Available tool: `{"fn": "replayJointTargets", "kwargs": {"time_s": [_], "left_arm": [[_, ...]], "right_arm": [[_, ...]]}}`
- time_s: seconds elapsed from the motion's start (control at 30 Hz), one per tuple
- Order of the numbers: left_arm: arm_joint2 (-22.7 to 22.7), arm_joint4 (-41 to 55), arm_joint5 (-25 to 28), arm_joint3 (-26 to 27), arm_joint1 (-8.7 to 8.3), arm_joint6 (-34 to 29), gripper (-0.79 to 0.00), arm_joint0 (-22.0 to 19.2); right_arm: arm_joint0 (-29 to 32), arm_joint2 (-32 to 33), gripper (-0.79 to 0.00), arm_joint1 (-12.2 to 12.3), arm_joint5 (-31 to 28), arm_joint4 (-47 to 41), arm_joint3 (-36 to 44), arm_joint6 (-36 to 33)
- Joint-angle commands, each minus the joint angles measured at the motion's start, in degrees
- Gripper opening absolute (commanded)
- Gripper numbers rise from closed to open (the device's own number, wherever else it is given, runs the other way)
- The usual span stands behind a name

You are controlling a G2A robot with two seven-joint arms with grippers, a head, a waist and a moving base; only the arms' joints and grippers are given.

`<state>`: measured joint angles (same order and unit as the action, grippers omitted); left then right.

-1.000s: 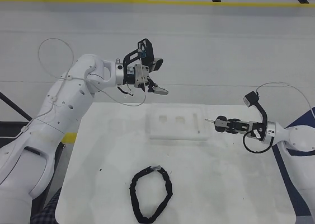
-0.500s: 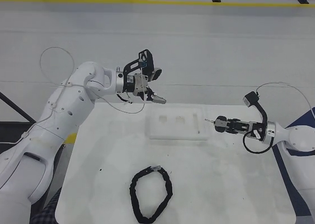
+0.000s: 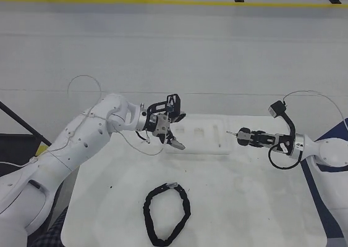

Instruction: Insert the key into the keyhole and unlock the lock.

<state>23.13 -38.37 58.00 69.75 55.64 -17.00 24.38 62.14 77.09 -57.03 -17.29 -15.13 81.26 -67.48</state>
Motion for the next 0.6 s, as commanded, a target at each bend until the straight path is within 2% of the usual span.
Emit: {"fn": "replayJointTargets", "kwargs": {"time_s": [0.0, 0.13, 0.23, 0.57], "left_arm": [[-4.21, -2.71, 0.0, 1.04, -0.68, 1.24, 0.0, -1.32], [-12.91, -6.91, 0.0, 1.6, -1.71, 8.02, 0.0, -3.66], [-13.39, -10.74, 0.0, 2.57, -2.13, 10.62, 0.0, -2.55], [-13.39, -10.74, 0.0, 2.57, -2.13, 10.62, 0.0, -2.55]], "right_arm": [[0.0, 0.0, -0.785, 0.0, 0.0, 0.0, 0.0, 0.0], [0.0, 0.0, -0.785, 0.0, 0.0, 0.0, 0.0, 0.0], [0.0, 0.0, -0.785, 0.0, 0.0, 0.0, 0.0, 0.0], [0.0, 0.0, -0.785, 0.0, 0.0, 0.0, 0.0, 0.0]]}}
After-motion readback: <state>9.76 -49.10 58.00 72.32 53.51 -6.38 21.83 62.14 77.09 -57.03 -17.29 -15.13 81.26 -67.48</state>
